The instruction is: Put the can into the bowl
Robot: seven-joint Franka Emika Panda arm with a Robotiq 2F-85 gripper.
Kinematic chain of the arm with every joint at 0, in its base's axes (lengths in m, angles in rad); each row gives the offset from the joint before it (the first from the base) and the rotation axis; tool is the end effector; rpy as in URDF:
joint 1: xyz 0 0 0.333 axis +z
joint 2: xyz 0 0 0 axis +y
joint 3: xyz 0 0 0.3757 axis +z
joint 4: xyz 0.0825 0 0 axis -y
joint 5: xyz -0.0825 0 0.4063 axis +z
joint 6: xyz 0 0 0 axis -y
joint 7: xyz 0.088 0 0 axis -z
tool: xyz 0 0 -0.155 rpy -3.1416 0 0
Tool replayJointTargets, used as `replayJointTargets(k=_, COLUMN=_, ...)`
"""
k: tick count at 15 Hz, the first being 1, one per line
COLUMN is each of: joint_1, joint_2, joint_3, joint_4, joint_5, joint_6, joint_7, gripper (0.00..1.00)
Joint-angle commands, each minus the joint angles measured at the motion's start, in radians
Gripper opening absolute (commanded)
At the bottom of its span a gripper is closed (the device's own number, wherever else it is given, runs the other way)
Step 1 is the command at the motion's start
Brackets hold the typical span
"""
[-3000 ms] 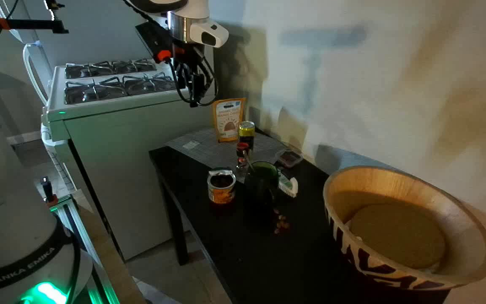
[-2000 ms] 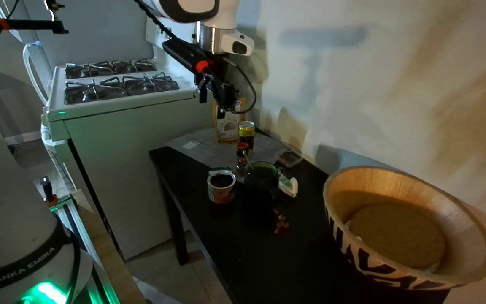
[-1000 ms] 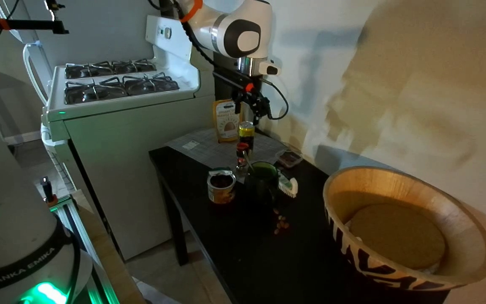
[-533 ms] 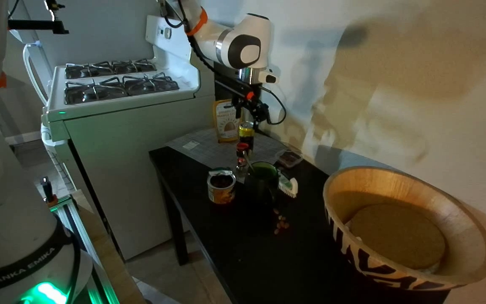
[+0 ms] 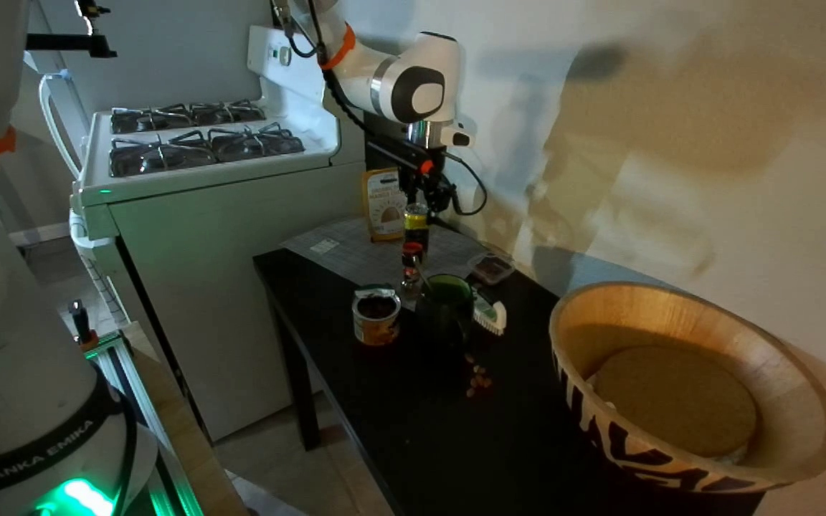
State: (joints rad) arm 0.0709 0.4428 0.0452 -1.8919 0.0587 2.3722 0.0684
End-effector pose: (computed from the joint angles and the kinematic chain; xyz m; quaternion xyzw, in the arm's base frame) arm 0.6751 0.0797 0.2644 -0.9994 -0.0008 -0.0159 0.0320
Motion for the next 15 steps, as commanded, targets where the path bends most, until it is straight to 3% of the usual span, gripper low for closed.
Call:
replayJointTargets(k=1, joint_1=0.007, joint_2=-0.022, joint_3=-0.017, joint_4=-0.022, joint_5=-0.026, joint_6=-0.007, joint_7=0.030, gripper=0.38)
replayJointTargets(k=5, joint_1=-0.052, joint_2=-0.200, joint_3=0.025, joint_4=-0.125, joint_5=0.102, joint_6=-0.050, joint_7=-0.030, gripper=0.38)
replayJointTargets(k=7, joint_1=-0.066, joint_2=-0.264, joint_3=0.008, joint_4=-0.160, joint_5=0.143, joint_6=-0.006, joint_7=-0.016, gripper=0.38)
replayJointTargets(k=11, joint_1=-0.093, joint_2=-0.433, joint_3=-0.082, joint_4=-0.232, joint_5=0.070, joint_6=0.026, joint_7=0.112, gripper=0.38)
replayJointTargets(k=15, joint_1=-0.187, joint_2=-0.566, joint_3=-0.175, joint_4=-0.283, joint_5=-0.009, joint_6=0.002, joint_7=0.187, gripper=0.38)
